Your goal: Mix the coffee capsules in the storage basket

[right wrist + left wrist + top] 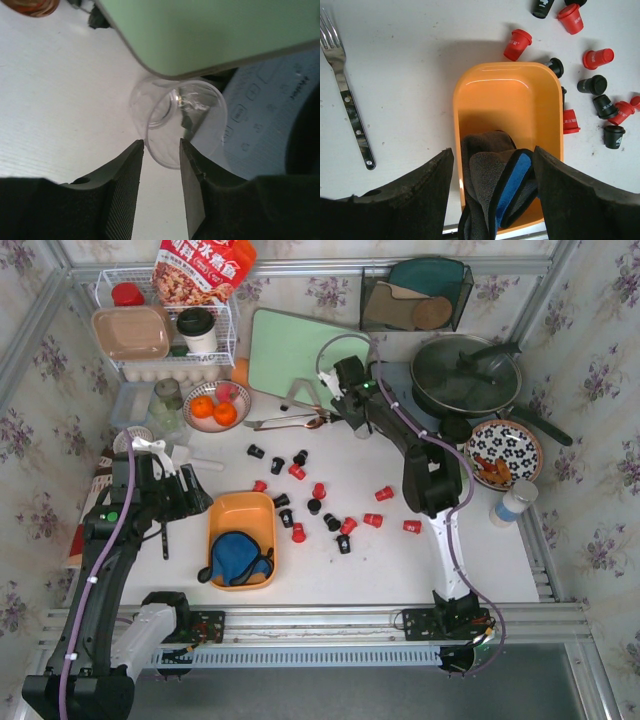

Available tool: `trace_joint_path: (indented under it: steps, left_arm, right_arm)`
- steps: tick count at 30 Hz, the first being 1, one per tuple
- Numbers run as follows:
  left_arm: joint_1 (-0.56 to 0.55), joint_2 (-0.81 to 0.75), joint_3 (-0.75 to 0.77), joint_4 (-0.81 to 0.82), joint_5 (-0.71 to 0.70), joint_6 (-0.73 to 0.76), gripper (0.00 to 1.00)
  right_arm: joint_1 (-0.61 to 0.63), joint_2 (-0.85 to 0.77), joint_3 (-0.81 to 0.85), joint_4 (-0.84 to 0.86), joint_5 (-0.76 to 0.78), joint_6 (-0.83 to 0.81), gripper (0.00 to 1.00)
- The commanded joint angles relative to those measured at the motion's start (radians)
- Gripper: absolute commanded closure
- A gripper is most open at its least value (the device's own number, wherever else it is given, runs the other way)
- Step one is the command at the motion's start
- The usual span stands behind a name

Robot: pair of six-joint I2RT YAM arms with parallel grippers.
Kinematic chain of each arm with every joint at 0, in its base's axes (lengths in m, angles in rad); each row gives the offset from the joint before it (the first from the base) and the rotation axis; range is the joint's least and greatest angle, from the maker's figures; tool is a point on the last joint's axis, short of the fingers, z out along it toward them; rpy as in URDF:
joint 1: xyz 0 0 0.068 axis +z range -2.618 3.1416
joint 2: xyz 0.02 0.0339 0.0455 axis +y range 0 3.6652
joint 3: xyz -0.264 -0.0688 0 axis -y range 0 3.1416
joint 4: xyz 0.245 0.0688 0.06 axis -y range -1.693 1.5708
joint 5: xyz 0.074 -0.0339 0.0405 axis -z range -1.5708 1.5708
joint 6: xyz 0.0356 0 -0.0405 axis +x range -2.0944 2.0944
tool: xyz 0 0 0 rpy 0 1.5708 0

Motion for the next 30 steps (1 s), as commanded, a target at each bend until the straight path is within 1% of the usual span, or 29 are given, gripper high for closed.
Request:
trace_joint_path:
  steps: [1,8,11,12,18,22,24,26,28,30]
  left_arm:
    - [0.001,-0.006,-0.003,0.015,0.009,-0.01,0.32]
    - [0.001,-0.011,-0.004,0.015,0.01,-0.01,0.32]
    - [0.001,-0.014,-0.004,0.015,0.01,-0.01,0.32]
    - [0.001,-0.015,-0.006,0.015,0.008,-0.01,0.32]
    - [0.001,-0.013,-0.006,0.017,0.01,-0.011,0.32]
    - [0.001,-0.008,-0.003,0.013,0.004,-0.01,0.32]
    - [0.0,-0.004,-0.002,0.011,-0.002,-0.012,0.32]
    - [-0.001,-0.001,-0.004,0.007,-0.01,-0.016,0.32]
    - [-0.006,0.005,-0.003,0.0,-0.016,-0.026,0.32]
    - [-0.017,0.01,0.001,-0.012,-0.027,-0.039,0.32]
  right_arm:
    - [-0.004,-0.041,-0.025,0.114,0.073,0.003,0.57]
    - [-0.003,-0.05,-0.058,0.182,0.087,0.015,0.55]
    - [-0.002,-0.067,-0.07,0.174,0.071,0.045,0.54]
    - [0.001,-0.086,-0.098,0.185,0.058,0.055,0.54]
    - [0.034,-0.262,-0.303,0.28,-0.003,0.108,0.51]
    - [0.092,-0.403,-0.464,0.363,-0.002,0.146,0.47]
    - [0.115,-0.489,-0.566,0.428,0.018,0.167,0.46]
    - [0.173,-0.576,-0.667,0.499,0.015,0.193,0.42]
    - [0.198,-0.66,-0.775,0.573,-0.014,0.224,0.41]
    - [0.214,-0.744,-0.907,0.666,-0.053,0.267,0.38]
